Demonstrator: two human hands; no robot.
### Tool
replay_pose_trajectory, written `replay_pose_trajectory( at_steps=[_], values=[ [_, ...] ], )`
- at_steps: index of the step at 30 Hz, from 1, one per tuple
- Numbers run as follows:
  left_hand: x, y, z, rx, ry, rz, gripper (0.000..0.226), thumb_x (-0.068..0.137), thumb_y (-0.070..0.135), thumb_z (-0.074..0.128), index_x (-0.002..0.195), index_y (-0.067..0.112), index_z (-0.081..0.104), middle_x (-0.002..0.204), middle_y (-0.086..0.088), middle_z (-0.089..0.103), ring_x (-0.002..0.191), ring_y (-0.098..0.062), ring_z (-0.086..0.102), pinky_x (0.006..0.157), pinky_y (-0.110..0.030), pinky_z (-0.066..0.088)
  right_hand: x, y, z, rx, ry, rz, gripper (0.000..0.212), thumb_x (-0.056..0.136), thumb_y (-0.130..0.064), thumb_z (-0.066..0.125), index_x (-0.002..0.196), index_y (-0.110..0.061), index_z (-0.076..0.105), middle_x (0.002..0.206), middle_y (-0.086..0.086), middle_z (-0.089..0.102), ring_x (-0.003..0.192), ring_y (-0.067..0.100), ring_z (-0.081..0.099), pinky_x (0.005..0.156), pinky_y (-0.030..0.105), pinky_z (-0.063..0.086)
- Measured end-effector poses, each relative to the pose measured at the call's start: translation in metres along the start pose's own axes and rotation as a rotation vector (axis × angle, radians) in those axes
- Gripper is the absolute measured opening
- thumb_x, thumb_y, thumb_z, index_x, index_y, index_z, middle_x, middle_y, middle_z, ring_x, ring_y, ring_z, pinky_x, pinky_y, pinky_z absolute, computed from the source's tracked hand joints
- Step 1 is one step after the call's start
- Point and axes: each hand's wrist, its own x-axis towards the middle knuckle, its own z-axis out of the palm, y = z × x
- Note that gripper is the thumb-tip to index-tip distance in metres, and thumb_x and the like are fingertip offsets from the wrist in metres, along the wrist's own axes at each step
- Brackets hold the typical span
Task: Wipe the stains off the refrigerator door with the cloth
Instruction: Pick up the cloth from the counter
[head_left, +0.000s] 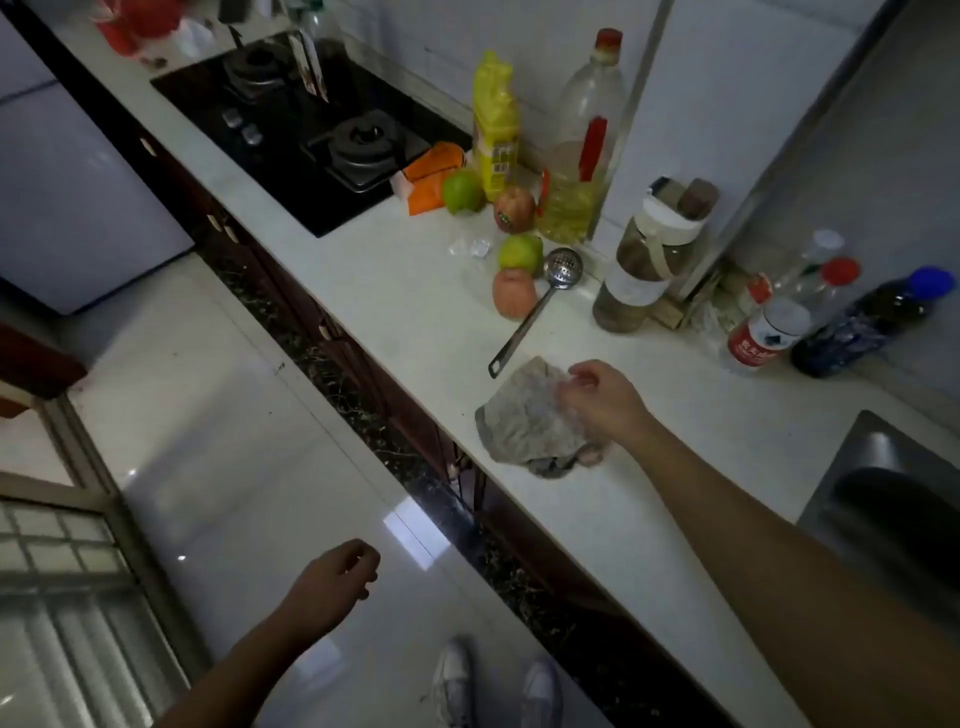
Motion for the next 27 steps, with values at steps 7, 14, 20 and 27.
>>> replay_pose_trajectory(
  at_steps=[7,14,20,27],
  values=[
    [0.025,-0.017,0.010,-0.092,0.004,-0.059,0.023,0.101,0.028,0.048,0.092,0.021,0.068,0.089,0.000,0.074,0.078,-0.018,0.072,0.072,-0.027,0.050,0.039,0.005,0.021,-0.280,-0.101,0.081,0.091,0.069,-0.064,0.080,0.142,-0.019,0.051,0.139,0.007,0.057,0.124,0.029,0.057,0.106,0.048,0.049],
    [0.016,-0.039,0.005,-0.108,-0.005,-0.117,0.023,0.101,0.026,0.047,0.094,0.020,0.068,0.091,-0.001,0.073,0.078,-0.018,0.071,0.068,-0.028,0.049,0.026,0.016,0.043,-0.363,-0.132,0.020,0.114,0.052,-0.077,0.077,0.146,-0.022,0.043,0.139,0.008,0.053,0.125,0.031,0.054,0.104,0.051,0.050],
    [0.003,-0.072,0.024,-0.144,0.014,-0.141,0.025,0.098,0.034,0.049,0.088,0.020,0.068,0.086,-0.001,0.073,0.075,-0.020,0.071,0.080,-0.037,0.055,0.005,0.024,0.078,-0.321,0.059,-0.020,0.061,0.078,-0.053,0.074,0.127,-0.022,0.056,0.120,0.007,0.064,0.109,0.029,0.063,0.094,0.045,0.054],
    [-0.039,-0.089,0.056,-0.197,0.032,-0.186,0.023,0.101,0.028,0.050,0.089,0.020,0.067,0.085,-0.002,0.072,0.076,-0.020,0.070,0.080,-0.037,0.055,-0.084,0.031,0.084,-0.025,-0.043,-0.013,0.036,0.081,-0.038,0.080,0.109,-0.021,0.066,0.101,-0.003,0.071,0.091,0.015,0.067,0.077,0.030,0.053]
  ],
)
